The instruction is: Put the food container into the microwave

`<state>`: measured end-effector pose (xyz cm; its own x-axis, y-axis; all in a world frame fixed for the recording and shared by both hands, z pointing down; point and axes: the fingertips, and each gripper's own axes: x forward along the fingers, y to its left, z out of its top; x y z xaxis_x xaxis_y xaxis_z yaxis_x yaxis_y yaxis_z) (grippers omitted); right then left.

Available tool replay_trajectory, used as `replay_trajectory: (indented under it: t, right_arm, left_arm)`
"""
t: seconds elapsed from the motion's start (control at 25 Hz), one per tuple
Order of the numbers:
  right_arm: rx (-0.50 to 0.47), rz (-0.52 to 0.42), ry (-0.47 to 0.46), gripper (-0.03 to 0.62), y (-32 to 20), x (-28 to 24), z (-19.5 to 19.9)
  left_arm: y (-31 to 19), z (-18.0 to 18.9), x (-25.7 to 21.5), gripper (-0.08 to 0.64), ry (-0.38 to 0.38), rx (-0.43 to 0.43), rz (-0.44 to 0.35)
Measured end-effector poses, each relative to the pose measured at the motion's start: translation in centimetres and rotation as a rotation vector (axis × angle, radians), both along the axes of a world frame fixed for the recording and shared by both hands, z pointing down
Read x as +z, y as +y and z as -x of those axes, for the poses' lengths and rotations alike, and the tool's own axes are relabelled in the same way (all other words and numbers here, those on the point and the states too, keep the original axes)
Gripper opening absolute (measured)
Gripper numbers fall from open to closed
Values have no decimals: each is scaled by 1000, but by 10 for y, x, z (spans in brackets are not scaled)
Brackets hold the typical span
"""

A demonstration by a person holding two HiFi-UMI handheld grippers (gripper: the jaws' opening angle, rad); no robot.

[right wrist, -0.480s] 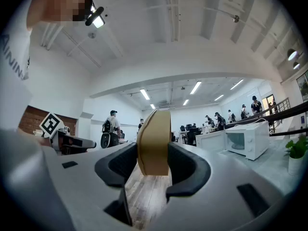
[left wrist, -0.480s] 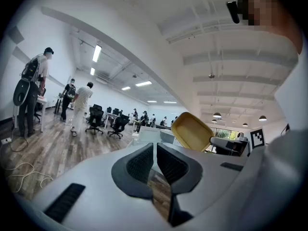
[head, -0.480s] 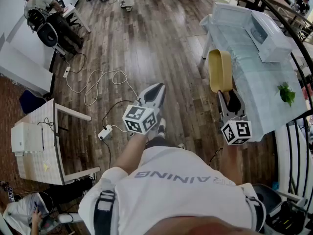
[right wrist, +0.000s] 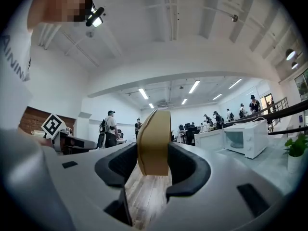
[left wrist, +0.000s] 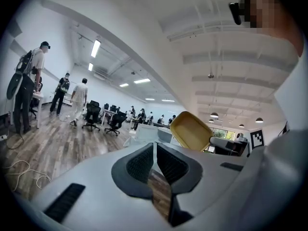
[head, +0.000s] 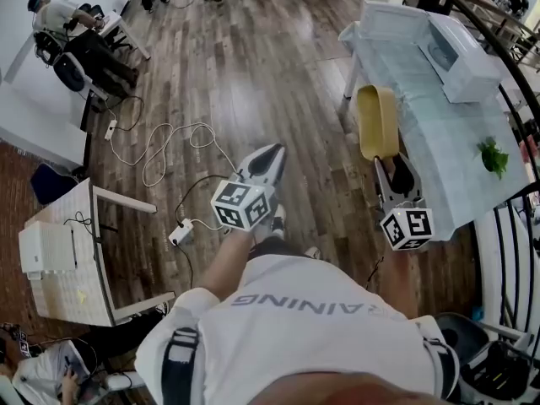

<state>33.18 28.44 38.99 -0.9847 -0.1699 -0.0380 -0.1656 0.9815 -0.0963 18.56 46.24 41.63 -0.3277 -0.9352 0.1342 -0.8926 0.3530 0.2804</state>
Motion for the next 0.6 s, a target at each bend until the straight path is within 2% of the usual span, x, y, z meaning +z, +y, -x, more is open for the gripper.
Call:
replay_trajectory:
  t: [0.36, 0.6]
  right_arm:
    - [17, 19, -6, 213, -9, 8, 25]
    - [43, 26, 9, 214, -7, 2, 62]
  left_arm:
    - [-10, 28, 14, 49, 23, 21, 9]
    - [-10, 74, 7, 51, 32, 36, -7]
